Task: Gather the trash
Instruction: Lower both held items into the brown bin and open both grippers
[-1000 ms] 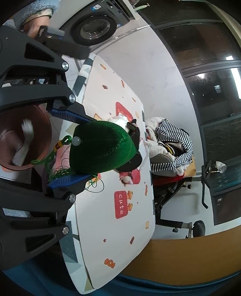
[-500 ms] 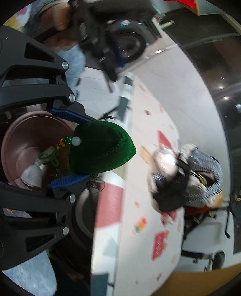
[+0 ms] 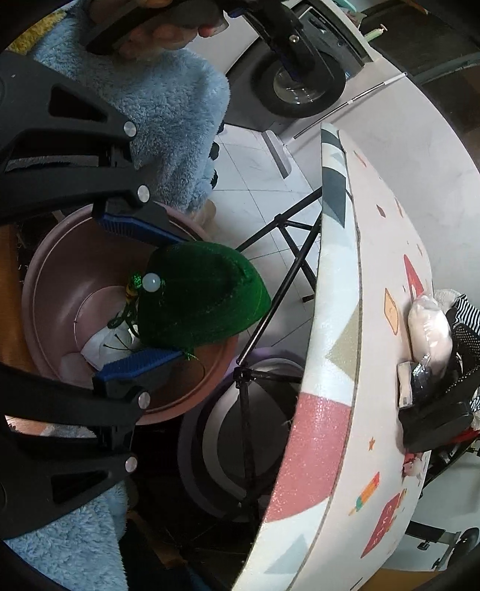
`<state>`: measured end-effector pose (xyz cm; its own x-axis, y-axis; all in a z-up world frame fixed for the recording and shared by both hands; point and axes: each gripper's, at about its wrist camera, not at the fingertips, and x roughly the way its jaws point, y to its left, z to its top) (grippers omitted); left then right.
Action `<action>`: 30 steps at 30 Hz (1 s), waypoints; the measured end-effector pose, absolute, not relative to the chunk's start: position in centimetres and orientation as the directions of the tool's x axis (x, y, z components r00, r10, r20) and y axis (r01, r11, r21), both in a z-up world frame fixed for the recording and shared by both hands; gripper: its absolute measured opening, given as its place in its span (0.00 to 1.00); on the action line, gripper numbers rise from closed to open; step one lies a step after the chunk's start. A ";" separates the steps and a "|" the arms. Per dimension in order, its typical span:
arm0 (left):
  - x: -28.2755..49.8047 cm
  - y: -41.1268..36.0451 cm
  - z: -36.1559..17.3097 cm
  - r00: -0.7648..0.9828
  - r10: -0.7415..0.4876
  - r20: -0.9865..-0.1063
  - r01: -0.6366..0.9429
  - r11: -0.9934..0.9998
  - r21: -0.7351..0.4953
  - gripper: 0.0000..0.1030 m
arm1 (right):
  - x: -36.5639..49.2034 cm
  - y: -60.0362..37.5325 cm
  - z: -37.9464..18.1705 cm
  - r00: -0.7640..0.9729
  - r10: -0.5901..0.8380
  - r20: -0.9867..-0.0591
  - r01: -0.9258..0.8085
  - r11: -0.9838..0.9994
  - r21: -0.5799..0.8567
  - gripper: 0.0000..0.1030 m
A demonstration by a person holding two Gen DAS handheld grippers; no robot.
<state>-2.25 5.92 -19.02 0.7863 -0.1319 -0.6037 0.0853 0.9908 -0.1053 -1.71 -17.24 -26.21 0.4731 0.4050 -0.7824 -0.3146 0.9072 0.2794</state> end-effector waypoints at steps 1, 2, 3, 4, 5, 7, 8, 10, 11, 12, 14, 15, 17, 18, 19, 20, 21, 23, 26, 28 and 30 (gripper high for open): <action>-2.2 5.9 -19.1 0.783 -0.130 -0.608 0.082 0.991 -0.106 0.94 | -1.7 -17.3 -26.2 0.475 0.406 -0.781 -0.314 0.907 0.281 0.57; -2.1 6.0 -19.2 0.781 -0.129 -0.611 0.078 0.991 -0.109 0.94 | -1.7 -17.3 -26.1 0.479 0.407 -0.778 -0.313 0.907 0.281 0.63; -2.2 6.0 -19.2 0.782 -0.130 -0.610 0.078 0.991 -0.111 0.94 | -1.8 -17.3 -26.1 0.483 0.404 -0.777 -0.310 0.909 0.279 0.73; -2.2 6.0 -19.2 0.782 -0.131 -0.609 0.079 0.991 -0.112 0.94 | -1.8 -17.3 -26.0 0.492 0.398 -0.774 -0.306 0.912 0.275 0.78; -2.2 6.0 -19.2 0.783 -0.132 -0.608 0.080 0.990 -0.112 0.94 | -1.8 -17.4 -26.0 0.500 0.393 -0.771 -0.301 0.914 0.271 0.85; -2.3 5.8 -19.2 0.783 -0.129 -0.609 0.082 0.991 -0.105 0.94 | -1.8 -17.7 -25.9 0.506 0.388 -0.770 -0.291 0.917 0.272 0.92; -2.3 5.7 -19.2 0.783 -0.129 -0.608 0.084 0.991 -0.103 0.94 | -1.7 -17.8 -26.0 0.506 0.385 -0.772 -0.283 0.919 0.273 0.94; -2.3 5.6 -19.2 0.784 -0.128 -0.608 0.086 0.992 -0.097 0.94 | -1.5 -18.1 -26.1 0.507 0.380 -0.774 -0.270 0.923 0.276 0.94; -2.4 5.5 -19.2 0.784 -0.128 -0.608 0.088 0.992 -0.095 0.94 | -1.5 -18.2 -26.1 0.508 0.385 -0.770 -0.270 0.921 0.282 0.94; -2.4 5.5 -19.2 0.783 -0.127 -0.609 0.088 0.992 -0.093 0.94 | -1.5 -18.3 -25.9 0.515 0.394 -0.761 -0.272 0.917 0.290 0.94; -2.4 5.5 -19.2 0.784 -0.127 -0.608 0.088 0.992 -0.095 0.94 | -1.8 -18.5 -25.4 0.552 0.389 -0.738 -0.280 0.920 0.275 0.94; -2.4 5.5 -19.1 0.785 -0.132 -0.605 0.090 0.991 -0.099 0.94 | -1.9 -18.6 -25.1 0.569 0.384 -0.727 -0.285 0.921 0.264 0.94; -2.5 5.5 -19.1 0.787 -0.141 -0.601 0.095 0.990 -0.107 0.94 | -2.0 -18.7 -24.6 0.589 0.385 -0.711 -0.291 0.921 0.258 0.94; -2.6 5.5 -19.0 0.789 -0.142 -0.598 0.096 0.989 -0.108 0.94 | -2.0 -18.8 -24.4 0.598 0.386 -0.703 -0.292 0.921 0.257 0.94; -2.6 5.5 -18.9 0.790 -0.143 -0.596 0.097 0.989 -0.109 0.94 | -2.1 -18.9 -24.2 0.608 0.384 -0.695 -0.290 0.922 0.256 0.94; -2.7 5.5 -18.9 0.791 -0.143 -0.594 0.097 0.989 -0.109 0.94 | -2.1 -19.1 -24.0 0.622 0.382 -0.684 -0.288 0.923 0.254 0.94; -2.7 5.5 -18.9 0.792 -0.143 -0.593 0.097 0.989 -0.108 0.94 | -2.1 -19.4 -23.7 0.637 0.379 -0.672 -0.284 0.925 0.252 0.94; -2.7 5.4 -18.8 0.792 -0.142 -0.593 0.098 0.990 -0.105 0.94 | -2.0 -19.9 -23.2 0.656 0.376 -0.654 -0.274 0.926 0.259 0.94; -2.5 5.3 -18.8 0.791 -0.146 -0.594 0.104 0.989 -0.105 0.94 | -1.8 -21.1 -22.4 0.683 0.359 -0.636 -0.234 0.932 0.275 0.94; -2.2 5.4 -18.5 0.784 -0.167 -0.597 0.115 0.985 -0.125 0.94 | -1.5 -22.1 -21.7 0.698 0.350 -0.624 -0.204 0.933 0.295 0.94; -1.6 5.5 -18.2 0.777 -0.193 -0.599 0.127 0.980 -0.152 0.92 | -1.1 -22.8 -21.0 0.710 0.337 -0.618 -0.187 0.937 0.296 0.94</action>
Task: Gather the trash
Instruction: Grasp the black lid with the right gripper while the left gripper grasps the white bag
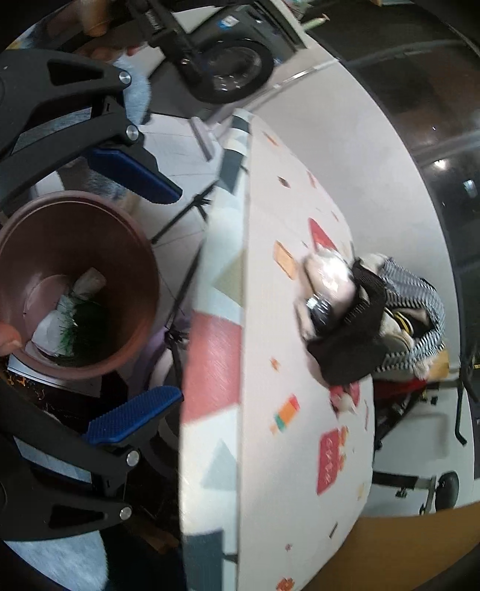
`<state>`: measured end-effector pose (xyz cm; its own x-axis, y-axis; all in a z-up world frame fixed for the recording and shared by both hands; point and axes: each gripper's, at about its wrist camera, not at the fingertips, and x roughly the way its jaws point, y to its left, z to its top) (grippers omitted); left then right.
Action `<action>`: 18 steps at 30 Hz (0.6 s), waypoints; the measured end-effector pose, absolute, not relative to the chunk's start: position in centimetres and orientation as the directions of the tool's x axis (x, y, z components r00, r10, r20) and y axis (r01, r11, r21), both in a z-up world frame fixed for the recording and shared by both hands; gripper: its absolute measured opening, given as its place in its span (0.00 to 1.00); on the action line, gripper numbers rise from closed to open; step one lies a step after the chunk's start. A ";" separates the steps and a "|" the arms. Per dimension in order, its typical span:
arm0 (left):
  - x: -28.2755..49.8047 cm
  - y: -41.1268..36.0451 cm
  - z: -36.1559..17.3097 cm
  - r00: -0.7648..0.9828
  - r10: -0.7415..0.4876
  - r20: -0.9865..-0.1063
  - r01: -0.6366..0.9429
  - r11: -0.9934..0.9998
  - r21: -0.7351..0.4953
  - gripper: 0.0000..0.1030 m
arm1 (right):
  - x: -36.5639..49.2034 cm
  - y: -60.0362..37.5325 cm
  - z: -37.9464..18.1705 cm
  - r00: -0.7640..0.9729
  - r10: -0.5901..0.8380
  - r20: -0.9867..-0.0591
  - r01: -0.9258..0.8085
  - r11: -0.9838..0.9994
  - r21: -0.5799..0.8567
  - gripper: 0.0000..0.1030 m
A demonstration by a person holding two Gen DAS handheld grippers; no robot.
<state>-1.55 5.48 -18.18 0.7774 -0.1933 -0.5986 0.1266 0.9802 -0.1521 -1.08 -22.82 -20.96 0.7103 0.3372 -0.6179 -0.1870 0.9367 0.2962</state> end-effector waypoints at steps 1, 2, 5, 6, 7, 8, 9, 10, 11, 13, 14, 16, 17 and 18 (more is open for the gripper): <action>-0.9 5.4 -17.9 0.770 -0.217 -0.600 0.142 0.975 -0.171 0.83 | -0.7 -23.2 -20.4 0.716 0.325 -0.618 -0.181 0.941 0.285 0.94; -0.2 5.1 -17.6 0.762 -0.231 -0.605 0.152 0.972 -0.180 0.74 | -0.4 -23.6 -20.1 0.720 0.310 -0.621 -0.174 0.947 0.271 0.94; 2.7 4.0 -16.1 0.745 -0.285 -0.603 0.176 0.956 -0.235 0.61 | 0.8 -24.4 -19.2 0.731 0.244 -0.637 -0.135 0.967 0.215 0.94; 3.9 3.4 -15.4 0.738 -0.325 -0.591 0.194 0.941 -0.276 0.58 | 1.3 -24.6 -19.0 0.731 0.221 -0.645 -0.122 0.973 0.196 0.94; 5.0 2.8 -14.9 0.731 -0.355 -0.582 0.208 0.929 -0.306 0.55 | 1.8 -24.9 -18.7 0.732 0.207 -0.649 -0.113 0.976 0.184 0.94; 6.5 1.9 -14.3 0.720 -0.390 -0.574 0.223 0.913 -0.340 0.52 | 2.1 -25.1 -18.6 0.734 0.202 -0.649 -0.109 0.978 0.180 0.94; 7.6 1.1 -13.9 0.712 -0.411 -0.570 0.234 0.903 -0.360 0.50 | 2.4 -25.4 -18.4 0.735 0.197 -0.649 -0.106 0.978 0.177 0.94; 9.0 0.2 -13.5 0.700 -0.437 -0.565 0.245 0.890 -0.385 0.47 | 2.8 -25.6 -18.3 0.734 0.191 -0.651 -0.101 0.980 0.174 0.94; 10.0 -0.5 -13.3 0.691 -0.455 -0.562 0.251 0.880 -0.404 0.46 | 3.3 -26.0 -18.0 0.734 0.187 -0.652 -0.095 0.980 0.174 0.94; 12.9 -2.6 -12.8 0.662 -0.502 -0.556 0.261 0.850 -0.457 0.46 | 3.9 -26.5 -17.7 0.737 0.186 -0.650 -0.087 0.979 0.182 0.94; 14.1 -3.4 -12.6 0.655 -0.516 -0.551 0.262 0.840 -0.475 0.46 | 4.3 -26.9 -17.5 0.738 0.190 -0.647 -0.084 0.978 0.191 0.94; 16.8 -5.5 -12.7 0.638 -0.531 -0.558 0.262 0.831 -0.491 0.46 | 4.9 -27.7 -17.3 0.740 0.189 -0.646 -0.071 0.976 0.205 0.94; 18.0 -6.4 -12.9 0.637 -0.522 -0.567 0.254 0.837 -0.485 0.46 | 5.2 -28.0 -17.3 0.740 0.190 -0.645 -0.068 0.976 0.209 0.94; 19.4 -7.5 -13.2 0.627 -0.517 -0.583 0.249 0.842 -0.480 0.46 | 5.4 -28.3 -17.3 0.741 0.190 -0.644 -0.064 0.975 0.214 0.94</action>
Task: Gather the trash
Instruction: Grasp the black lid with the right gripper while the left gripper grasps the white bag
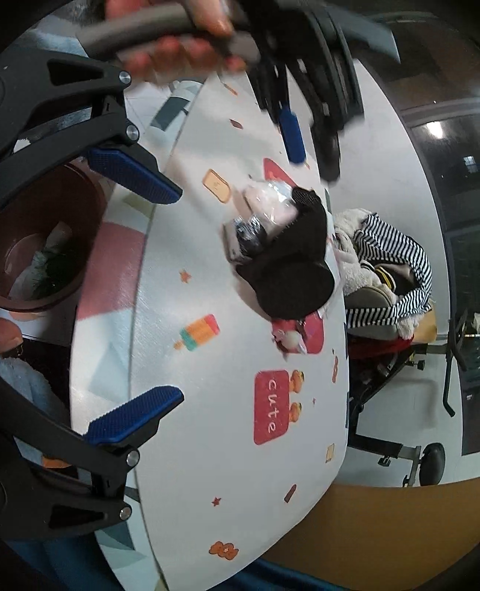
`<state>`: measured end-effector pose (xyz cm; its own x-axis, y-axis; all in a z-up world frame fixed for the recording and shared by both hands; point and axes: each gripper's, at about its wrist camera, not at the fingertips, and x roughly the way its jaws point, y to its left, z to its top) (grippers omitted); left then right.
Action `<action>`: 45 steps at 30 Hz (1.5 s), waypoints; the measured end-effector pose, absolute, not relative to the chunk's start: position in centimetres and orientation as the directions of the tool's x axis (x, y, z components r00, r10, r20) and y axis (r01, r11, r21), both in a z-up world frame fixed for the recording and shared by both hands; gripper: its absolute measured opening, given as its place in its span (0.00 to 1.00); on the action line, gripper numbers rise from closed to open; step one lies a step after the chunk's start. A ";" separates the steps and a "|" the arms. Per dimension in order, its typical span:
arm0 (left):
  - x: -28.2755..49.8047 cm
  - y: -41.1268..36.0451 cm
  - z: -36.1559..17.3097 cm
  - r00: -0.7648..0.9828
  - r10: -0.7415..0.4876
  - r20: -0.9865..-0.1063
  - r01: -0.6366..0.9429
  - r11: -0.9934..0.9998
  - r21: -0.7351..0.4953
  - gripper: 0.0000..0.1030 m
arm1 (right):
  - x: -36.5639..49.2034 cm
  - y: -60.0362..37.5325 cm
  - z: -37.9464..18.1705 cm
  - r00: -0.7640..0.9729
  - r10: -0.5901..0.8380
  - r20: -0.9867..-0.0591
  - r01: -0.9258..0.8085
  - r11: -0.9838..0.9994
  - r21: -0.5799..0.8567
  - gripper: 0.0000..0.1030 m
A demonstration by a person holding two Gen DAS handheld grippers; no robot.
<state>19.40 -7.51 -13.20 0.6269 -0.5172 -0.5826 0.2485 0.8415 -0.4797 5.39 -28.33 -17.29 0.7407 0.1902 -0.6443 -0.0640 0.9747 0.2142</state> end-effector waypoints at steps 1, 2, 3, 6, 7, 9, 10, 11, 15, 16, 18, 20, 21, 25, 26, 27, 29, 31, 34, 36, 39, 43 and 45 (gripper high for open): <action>20.6 -8.3 -13.6 0.620 -0.507 -0.598 0.235 0.848 -0.475 0.46 | 5.6 -28.7 -17.3 0.742 0.190 -0.643 -0.058 0.974 0.220 0.94; 21.5 -8.8 -14.0 0.615 -0.500 -0.609 0.222 0.851 -0.475 0.46 | 5.8 -29.1 -17.3 0.743 0.189 -0.642 -0.053 0.973 0.226 0.94; 22.5 -9.0 -14.4 0.611 -0.490 -0.622 0.207 0.857 -0.473 0.42 | 6.0 -29.4 -17.3 0.743 0.190 -0.641 -0.048 0.972 0.232 0.94; 24.2 -8.5 -15.7 0.615 -0.425 -0.664 0.130 0.885 -0.447 0.07 | 6.3 -30.3 -17.3 0.743 0.183 -0.644 -0.030 0.970 0.242 0.94; 24.4 -7.9 -15.9 0.615 -0.431 -0.660 0.117 0.878 -0.464 0.03 | 6.4 -30.5 -17.4 0.741 0.182 -0.646 -0.026 0.969 0.244 0.94; 23.8 -7.1 -15.1 0.639 -0.449 -0.625 0.143 0.867 -0.477 0.02 | 6.5 -30.9 -17.4 0.740 0.179 -0.648 -0.020 0.969 0.245 0.94; 23.3 -6.9 -14.5 0.649 -0.459 -0.607 0.170 0.865 -0.473 0.02 | 6.5 -31.0 -17.4 0.741 0.178 -0.647 -0.019 0.969 0.245 0.94; 22.8 -6.7 -13.8 0.656 -0.473 -0.588 0.202 0.861 -0.467 0.02 | 6.6 -31.2 -17.4 0.742 0.178 -0.647 -0.017 0.969 0.247 0.94; 20.3 -5.8 -9.6 0.682 -0.545 -0.487 0.341 0.827 -0.448 0.02 | 7.1 -31.5 -17.7 0.733 0.191 -0.653 -0.008 0.962 0.273 0.94; 20.0 -5.6 -8.9 0.680 -0.557 -0.477 0.363 0.820 -0.442 0.02 | 7.3 -31.5 -17.8 0.729 0.196 -0.656 -0.006 0.960 0.281 0.94; 19.4 -4.9 -7.4 0.682 -0.568 -0.461 0.393 0.816 -0.424 0.02 | 7.5 -31.0 -17.8 0.724 0.202 -0.660 -0.009 0.959 0.284 0.94; 18.9 -4.2 -6.3 0.684 -0.580 -0.443 0.411 0.808 -0.422 0.02 | 7.7 -30.3 -17.8 0.718 0.212 -0.663 -0.023 0.959 0.282 0.94; 18.6 -3.8 -5.9 0.687 -0.581 -0.436 0.418 0.807 -0.416 0.02 | 7.8 -29.9 -17.9 0.714 0.217 -0.665 -0.033 0.960 0.277 0.94; 17.8 -2.6 -6.4 0.668 -0.586 -0.458 0.423 0.806 -0.415 0.02 | 8.1 -28.3 -18.4 0.697 0.222 -0.682 -0.060 0.966 0.253 0.94; 17.7 -2.3 -6.8 0.662 -0.585 -0.468 0.418 0.807 -0.417 0.02 | 8.2 -27.9 -18.5 0.691 0.226 -0.687 -0.067 0.966 0.250 0.94; 17.5 -1.9 -7.3 0.653 -0.587 -0.478 0.411 0.806 -0.426 0.02 | 8.3 -27.4 -18.7 0.686 0.228 -0.690 -0.075 0.967 0.245 0.94; 17.3 -1.4 -8.2 0.631 -0.602 -0.489 0.405 0.793 -0.455 0.02 | 8.4 -26.5 -18.7 0.681 0.234 -0.694 -0.090 0.967 0.238 0.94; 17.1 -1.2 -9.5 0.589 -0.624 -0.513 0.396 0.776 -0.490 0.02 | 8.6 -25.7 -18.8 0.677 0.245 -0.694 -0.109 0.966 0.234 0.94; 17.1 -0.9 -11.0 0.538 -0.654 -0.532 0.374 0.751 -0.544 0.02 | 8.9 -24.3 -19.1 0.670 0.269 -0.692 -0.151 0.962 0.228 0.94; 17.1 -0.6 -11.6 0.518 -0.671 -0.531 0.366 0.735 -0.571 0.02 | 9.1 -23.4 -19.2 0.669 0.291 -0.684 -0.189 0.957 0.221 0.94; 17.2 -0.5 -12.0 0.511 -0.666 -0.544 0.374 0.742 -0.557 0.02 | 9.8 -21.6 -19.3 0.656 0.321 -0.683 -0.274 0.945 0.181 0.94; 17.8 0.1 -12.7 0.493 -0.668 -0.558 0.358 0.740 -0.570 0.02 | 11.3 -19.4 -19.1 0.638 0.329 -0.696 -0.367 0.925 0.101 0.94; 18.2 0.5 -13.3 0.476 -0.673 -0.565 0.338 0.734 -0.589 0.02 | 12.0 -18.6 -18.5 0.640 0.329 -0.695 -0.395 0.916 0.070 0.94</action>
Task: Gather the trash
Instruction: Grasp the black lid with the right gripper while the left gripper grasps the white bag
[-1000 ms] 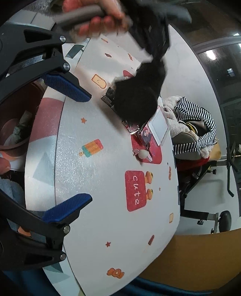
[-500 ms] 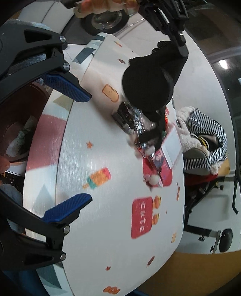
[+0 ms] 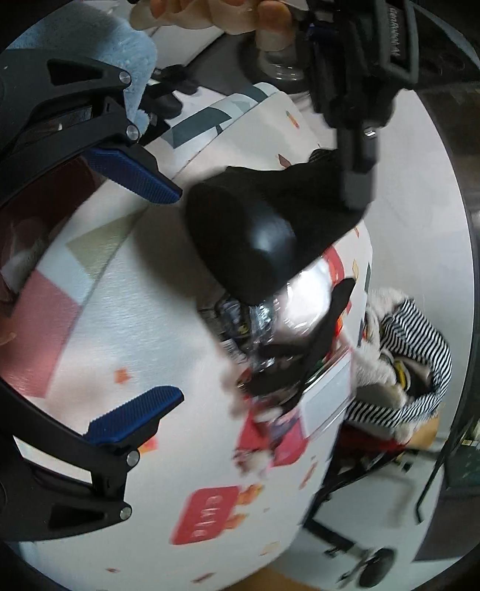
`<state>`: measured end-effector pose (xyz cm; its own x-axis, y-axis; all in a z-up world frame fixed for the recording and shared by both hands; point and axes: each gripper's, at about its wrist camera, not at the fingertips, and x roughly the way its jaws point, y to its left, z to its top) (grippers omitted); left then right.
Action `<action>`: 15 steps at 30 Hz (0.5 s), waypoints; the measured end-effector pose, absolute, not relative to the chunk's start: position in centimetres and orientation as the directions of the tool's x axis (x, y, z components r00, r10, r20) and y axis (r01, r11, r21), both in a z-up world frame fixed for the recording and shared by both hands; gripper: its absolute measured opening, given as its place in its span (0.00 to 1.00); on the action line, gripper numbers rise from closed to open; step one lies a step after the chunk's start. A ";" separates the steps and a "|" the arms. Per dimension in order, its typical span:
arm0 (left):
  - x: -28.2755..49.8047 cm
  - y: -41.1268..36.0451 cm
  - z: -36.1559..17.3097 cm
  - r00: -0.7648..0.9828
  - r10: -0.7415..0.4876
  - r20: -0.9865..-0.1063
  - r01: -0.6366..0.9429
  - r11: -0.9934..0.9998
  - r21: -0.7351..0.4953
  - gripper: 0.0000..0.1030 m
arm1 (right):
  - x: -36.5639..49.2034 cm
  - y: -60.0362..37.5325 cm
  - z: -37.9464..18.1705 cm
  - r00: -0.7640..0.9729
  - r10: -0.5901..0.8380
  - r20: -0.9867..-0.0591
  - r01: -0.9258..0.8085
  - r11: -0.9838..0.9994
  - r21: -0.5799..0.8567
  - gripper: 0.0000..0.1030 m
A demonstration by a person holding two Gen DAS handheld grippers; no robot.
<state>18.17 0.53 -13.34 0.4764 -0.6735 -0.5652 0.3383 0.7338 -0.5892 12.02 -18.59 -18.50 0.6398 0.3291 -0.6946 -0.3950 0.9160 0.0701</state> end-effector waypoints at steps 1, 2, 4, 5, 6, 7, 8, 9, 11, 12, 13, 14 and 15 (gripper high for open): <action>18.3 0.7 -13.6 0.470 -0.679 -0.564 0.331 0.728 -0.600 0.02 | 12.2 -18.4 -18.1 0.643 0.339 -0.687 -0.403 0.912 0.073 0.94; 18.3 0.9 -13.8 0.468 -0.681 -0.563 0.327 0.725 -0.606 0.02 | 12.4 -18.3 -17.8 0.645 0.349 -0.680 -0.405 0.910 0.083 0.94; 18.3 1.1 -14.1 0.469 -0.679 -0.565 0.320 0.727 -0.607 0.02 | 12.7 -18.2 -17.4 0.645 0.370 -0.669 -0.404 0.908 0.113 0.94; 18.3 1.2 -14.2 0.469 -0.678 -0.566 0.318 0.728 -0.607 0.02 | 12.9 -18.1 -17.4 0.644 0.369 -0.670 -0.400 0.909 0.116 0.94; 18.4 1.3 -14.3 0.469 -0.677 -0.567 0.314 0.728 -0.610 0.02 | 13.0 -18.0 -17.5 0.643 0.363 -0.674 -0.394 0.912 0.114 0.94; 18.3 1.5 -14.3 0.474 -0.673 -0.568 0.311 0.731 -0.607 0.02 | 13.0 -17.9 -17.7 0.640 0.359 -0.679 -0.391 0.913 0.114 0.94; 18.2 1.7 -14.2 0.487 -0.666 -0.566 0.310 0.737 -0.600 0.02 | 13.0 -17.8 -17.8 0.638 0.356 -0.683 -0.388 0.915 0.114 0.94; 18.0 2.0 -13.9 0.507 -0.657 -0.558 0.312 0.743 -0.592 0.02 | 13.0 -17.8 -18.1 0.634 0.350 -0.689 -0.381 0.917 0.116 0.94; 17.6 2.4 -13.0 0.538 -0.650 -0.537 0.327 0.748 -0.577 0.02 | 12.8 -17.9 -18.6 0.624 0.351 -0.699 -0.373 0.919 0.129 0.94; 17.4 2.7 -12.3 0.557 -0.649 -0.518 0.339 0.747 -0.571 0.02 | 12.8 -18.0 -18.8 0.618 0.350 -0.704 -0.369 0.920 0.133 0.94; 17.3 2.8 -11.8 0.565 -0.654 -0.502 0.348 0.742 -0.573 0.02 | 12.7 -17.9 -19.0 0.612 0.352 -0.708 -0.370 0.919 0.137 0.94; 17.3 2.9 -11.4 0.565 -0.663 -0.491 0.356 0.733 -0.580 0.02 | 12.5 -17.8 -19.1 0.602 0.361 -0.713 -0.376 0.915 0.146 0.94; 17.4 2.8 -11.0 0.563 -0.668 -0.487 0.361 0.729 -0.582 0.02 | 12.3 -17.5 -19.2 0.593 0.372 -0.714 -0.388 0.909 0.152 0.94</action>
